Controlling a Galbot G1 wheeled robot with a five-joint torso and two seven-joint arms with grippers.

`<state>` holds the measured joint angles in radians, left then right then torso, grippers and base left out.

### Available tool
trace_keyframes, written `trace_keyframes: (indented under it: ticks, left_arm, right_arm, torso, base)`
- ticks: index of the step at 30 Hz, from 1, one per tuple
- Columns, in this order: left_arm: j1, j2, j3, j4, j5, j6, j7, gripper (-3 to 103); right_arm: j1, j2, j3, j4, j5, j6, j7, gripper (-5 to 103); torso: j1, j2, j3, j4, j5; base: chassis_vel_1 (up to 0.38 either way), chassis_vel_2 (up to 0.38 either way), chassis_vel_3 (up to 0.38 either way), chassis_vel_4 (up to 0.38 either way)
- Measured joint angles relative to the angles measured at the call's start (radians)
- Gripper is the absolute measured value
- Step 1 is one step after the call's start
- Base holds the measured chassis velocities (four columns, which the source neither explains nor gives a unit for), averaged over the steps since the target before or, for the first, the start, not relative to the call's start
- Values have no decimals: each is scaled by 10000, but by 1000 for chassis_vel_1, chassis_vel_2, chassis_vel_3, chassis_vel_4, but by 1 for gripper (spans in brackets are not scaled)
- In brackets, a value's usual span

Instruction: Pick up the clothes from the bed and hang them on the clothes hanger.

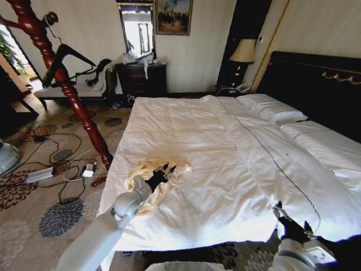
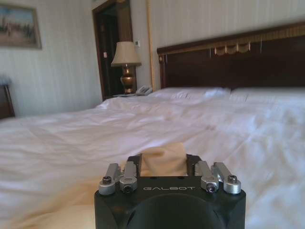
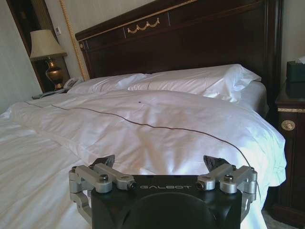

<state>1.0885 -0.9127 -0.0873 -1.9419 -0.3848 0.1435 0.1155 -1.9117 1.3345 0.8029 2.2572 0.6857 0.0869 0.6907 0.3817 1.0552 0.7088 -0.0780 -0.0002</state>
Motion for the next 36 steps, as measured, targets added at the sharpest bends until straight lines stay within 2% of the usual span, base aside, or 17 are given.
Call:
trace_keyframes:
  ticks: [1,4,5,6,7,11,13,16,20,21,24,26,29,30,31,33,36]
  left_arm:
    - [0,0,0,0,0,0,0,57]
    - [289,302,-543,370,2469,-606,21,68]
    - [289,302,-543,370,2469,-606,21,68]
    - [382,296,-840,582,3498,-992,-11,74]
    - [384,240,-1028,780,3922,-1180,-90,80]
    - [-86,-124,-1165,1764,3811,-1069,-490,90]
    - [-729,-484,-1175,2670,3390,-976,-720,98]
    - [-1773,-933,-1226,3711,2822,-943,-999,100]
    - [-3676,-1535,-1276,5172,1001,-956,-1327,100]
    - [-3676,-1535,-1276,5172,1001,-956,-1327,100]
    - [-4535,-1814,-1286,5674,-740,-971,-1439,100]
    - [-4616,-1828,-1288,5635,-1418,-819,-1440,100]
    - [-4558,-1725,-1223,4881,-5291,1114,-2111,100]
    - [-4558,-1725,-1223,4881,-5291,1114,-2111,100]
    - [-4553,-1751,-1259,4781,-6436,1681,-2489,100]
    - [-4641,-1857,-1484,4738,-7586,2256,-2890,100]
    - [-4795,-1903,-1741,4730,-8033,2461,-2984,100]
  right_arm:
    - [0,0,0,0,0,0,0,100]
    - [-6,3,1,2,-3,23,0,100]
    - [-6,3,1,2,-3,23,0,100]
    - [-7,8,15,1,-3,35,0,100]
    - [-7,17,20,-4,-4,42,0,100]
    - [8,80,-31,-31,-51,52,1,100]
    - [11,132,-108,-33,-118,53,2,100]
    - [-1,184,-189,-33,-208,54,1,100]
    - [-32,229,-212,-62,-299,70,1,100]
    - [-32,229,-212,-62,-299,70,1,100]
    - [-79,258,-204,-57,-324,103,1,100]
    - [-97,264,-199,-56,-336,117,1,100]
    - [-161,266,-180,-53,-371,179,1,100]
    - [-161,266,-180,-53,-371,179,1,100]
    - [-179,268,-181,-55,-396,192,1,100]
    - [-206,292,-204,-55,-447,205,1,100]
    - [-249,310,-243,-55,-499,215,1,100]
  torso:
    - [0,0,0,0,0]
    - [1,0,0,2,0]
    - [1,0,0,2,0]
    - [0,0,0,2,-1]
    - [0,0,0,3,2]
    - [0,0,0,1,0]
    - [1,0,1,2,-1]
    - [1,0,1,0,-1]
    - [3,0,1,-4,4]
    - [3,0,1,-4,4]
    - [3,0,1,-2,3]
    - [3,0,1,-1,4]
    - [2,0,1,2,4]
    - [2,0,1,2,4]
    - [1,0,1,4,2]
    - [2,0,2,2,-1]
    - [2,0,1,0,3]
  base:
    - [0,0,0,0]
    - [0,0,0,0]
    - [0,0,0,0]
    - [0,0,0,0]
    - [0,0,0,0]
    - [0,0,0,0]
    - [0,0,0,0]
    - [0,0,0,0]
    - [0,0,0,0]
    - [0,0,0,0]
    - [0,0,0,0]
    - [0,0,0,0]
    - [0,0,0,0]
    - [0,0,0,0]
    - [0,0,0,0]
    - [0,0,0,0]
    - [0,0,0,0]
